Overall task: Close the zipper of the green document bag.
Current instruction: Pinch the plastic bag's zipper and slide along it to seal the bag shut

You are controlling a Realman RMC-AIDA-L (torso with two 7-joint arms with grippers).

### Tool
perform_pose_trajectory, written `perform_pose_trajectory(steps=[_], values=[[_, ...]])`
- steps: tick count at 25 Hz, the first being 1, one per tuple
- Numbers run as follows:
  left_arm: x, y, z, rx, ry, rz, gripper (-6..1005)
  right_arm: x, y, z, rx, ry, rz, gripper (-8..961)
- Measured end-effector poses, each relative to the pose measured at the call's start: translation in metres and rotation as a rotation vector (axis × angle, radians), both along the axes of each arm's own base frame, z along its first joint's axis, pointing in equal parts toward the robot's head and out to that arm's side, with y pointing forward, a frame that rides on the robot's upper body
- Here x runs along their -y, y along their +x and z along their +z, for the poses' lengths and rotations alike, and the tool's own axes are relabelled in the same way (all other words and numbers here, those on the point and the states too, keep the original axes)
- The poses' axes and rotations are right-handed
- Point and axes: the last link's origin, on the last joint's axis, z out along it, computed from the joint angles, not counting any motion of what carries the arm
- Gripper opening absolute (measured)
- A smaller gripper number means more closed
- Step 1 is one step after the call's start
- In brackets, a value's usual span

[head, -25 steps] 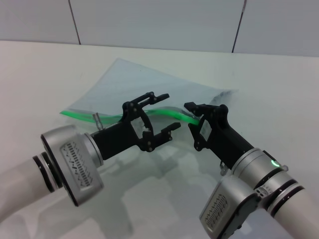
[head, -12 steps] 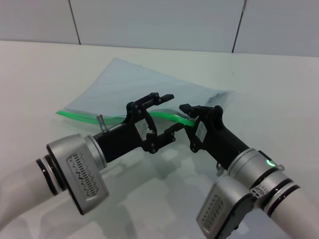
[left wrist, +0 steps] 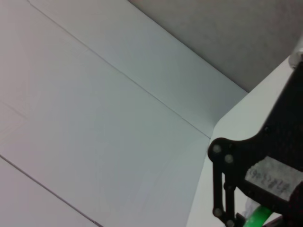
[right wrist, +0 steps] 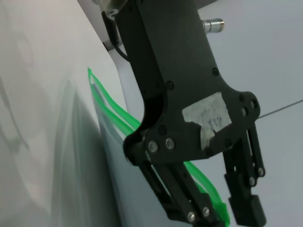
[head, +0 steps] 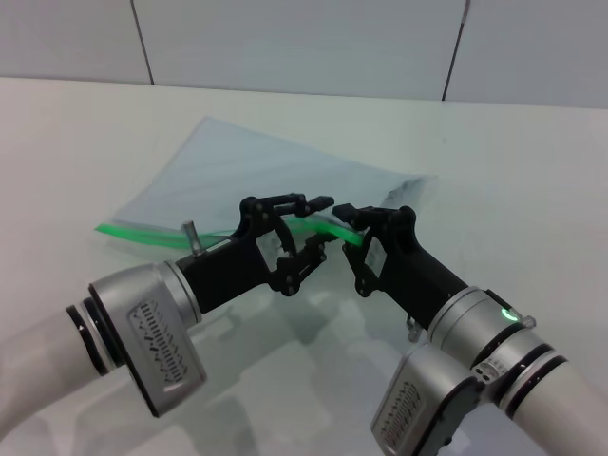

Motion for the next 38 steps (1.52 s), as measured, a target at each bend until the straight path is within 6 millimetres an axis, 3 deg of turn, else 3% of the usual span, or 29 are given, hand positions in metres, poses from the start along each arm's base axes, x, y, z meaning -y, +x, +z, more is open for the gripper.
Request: perform_pose_trajectory(steps=[7, 13, 29, 38], values=[[0.0007, -0.0005, -0.0011, -0.011, -0.006, -0.005, 287, -0.0002, -0.0002, -0.0001, 0.0, -0.001, 0.001, 82], [0.0014, -0.0007, -0.0017, -0.026, 0.003, -0.019, 293, -0.0004, 0.0001, 0.0, 0.001, 0.0, 0.001, 86], [0.0058, -0.0029, -0.0041, -0.052, -0.002, -0.04, 88, -0.0004, 0.0008, 0.0001, 0.007, 0.0, 0.004, 96], [0.0072, -0.0052, -0.0025, -0.041, 0.009, -0.025, 84, 0.002, 0.0019, 0.0005, 0.011, 0.0, 0.017, 101]])
